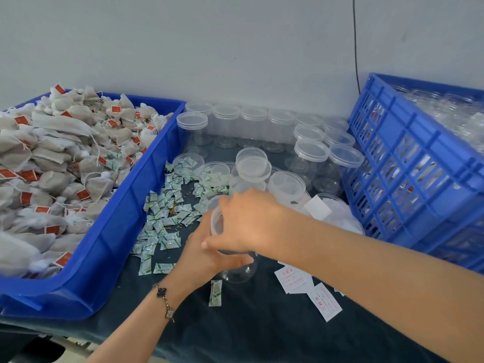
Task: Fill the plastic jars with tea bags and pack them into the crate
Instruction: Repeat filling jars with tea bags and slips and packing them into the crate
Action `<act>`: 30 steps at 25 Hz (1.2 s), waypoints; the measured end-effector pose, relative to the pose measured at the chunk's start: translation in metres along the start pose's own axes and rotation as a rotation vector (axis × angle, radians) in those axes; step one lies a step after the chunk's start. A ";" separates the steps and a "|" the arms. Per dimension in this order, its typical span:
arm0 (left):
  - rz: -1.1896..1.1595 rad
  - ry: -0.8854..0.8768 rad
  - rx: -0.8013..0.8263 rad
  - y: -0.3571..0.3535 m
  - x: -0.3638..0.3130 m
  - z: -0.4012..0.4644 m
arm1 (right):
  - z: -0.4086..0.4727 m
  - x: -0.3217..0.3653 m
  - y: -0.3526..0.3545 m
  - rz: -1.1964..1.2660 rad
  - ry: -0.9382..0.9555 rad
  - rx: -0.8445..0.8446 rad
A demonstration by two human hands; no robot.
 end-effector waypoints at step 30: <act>-0.039 -0.124 -0.141 0.010 -0.019 -0.014 | 0.030 -0.152 -0.020 0.805 -0.230 -0.220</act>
Point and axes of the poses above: each hand's wrist, its own z-axis towards the middle knuckle, its own y-axis out of the back of the hand, x = y × z, the point moved 7 cm from there along z, towards the middle knuckle, and after that the axes turned 3 degrees about x, right-handed, at the moved point
